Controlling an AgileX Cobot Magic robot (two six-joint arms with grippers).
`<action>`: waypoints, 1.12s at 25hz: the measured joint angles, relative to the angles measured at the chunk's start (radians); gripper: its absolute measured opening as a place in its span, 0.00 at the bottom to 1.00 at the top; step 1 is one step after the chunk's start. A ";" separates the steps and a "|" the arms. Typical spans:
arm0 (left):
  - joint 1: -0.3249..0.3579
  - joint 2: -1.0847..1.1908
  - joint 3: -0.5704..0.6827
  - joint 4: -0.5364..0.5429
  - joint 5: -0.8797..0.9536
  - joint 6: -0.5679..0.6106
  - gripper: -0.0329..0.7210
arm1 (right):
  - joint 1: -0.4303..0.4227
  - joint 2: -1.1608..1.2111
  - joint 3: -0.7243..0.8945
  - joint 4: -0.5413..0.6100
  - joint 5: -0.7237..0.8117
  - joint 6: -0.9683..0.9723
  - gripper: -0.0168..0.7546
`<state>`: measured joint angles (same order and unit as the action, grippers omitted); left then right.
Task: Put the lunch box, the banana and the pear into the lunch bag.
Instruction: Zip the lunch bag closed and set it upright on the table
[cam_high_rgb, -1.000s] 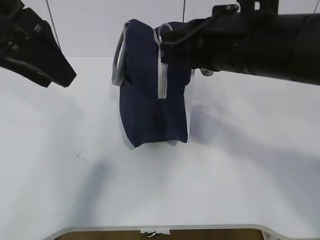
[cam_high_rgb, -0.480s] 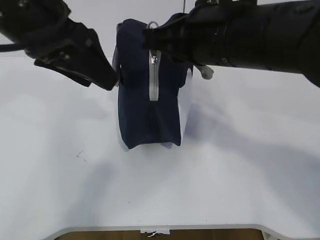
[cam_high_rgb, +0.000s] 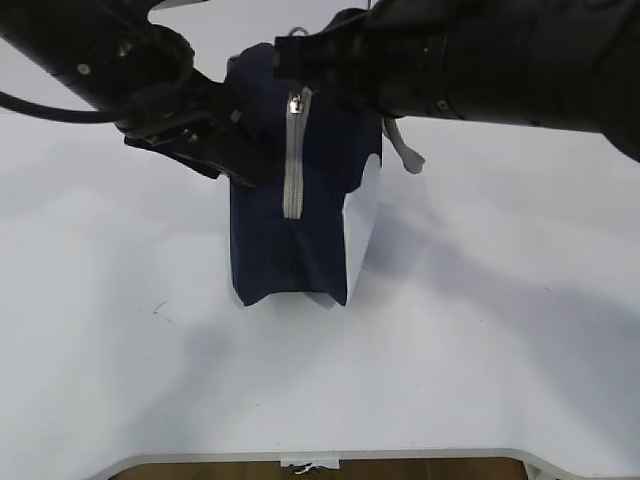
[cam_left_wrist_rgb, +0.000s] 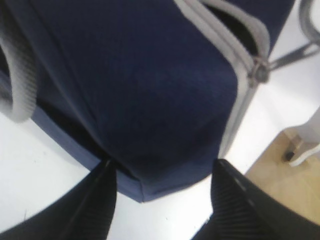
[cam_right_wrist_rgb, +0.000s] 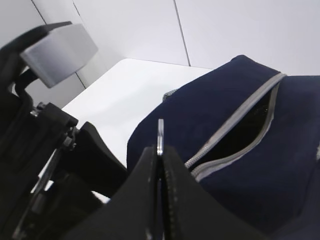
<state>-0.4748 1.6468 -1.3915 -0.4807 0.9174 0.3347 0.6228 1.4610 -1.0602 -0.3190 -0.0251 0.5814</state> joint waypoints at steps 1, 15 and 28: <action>0.000 0.000 0.000 0.000 -0.013 0.004 0.64 | 0.000 0.000 -0.003 0.000 0.002 0.000 0.02; 0.000 0.030 0.000 0.005 -0.023 0.090 0.04 | 0.000 0.002 -0.008 0.000 0.006 0.002 0.02; 0.000 -0.002 -0.004 0.169 0.165 0.115 0.04 | 0.004 0.052 -0.125 -0.083 0.139 0.002 0.02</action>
<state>-0.4748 1.6444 -1.3954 -0.3114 1.0829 0.4497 0.6273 1.5130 -1.1856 -0.4025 0.1135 0.5830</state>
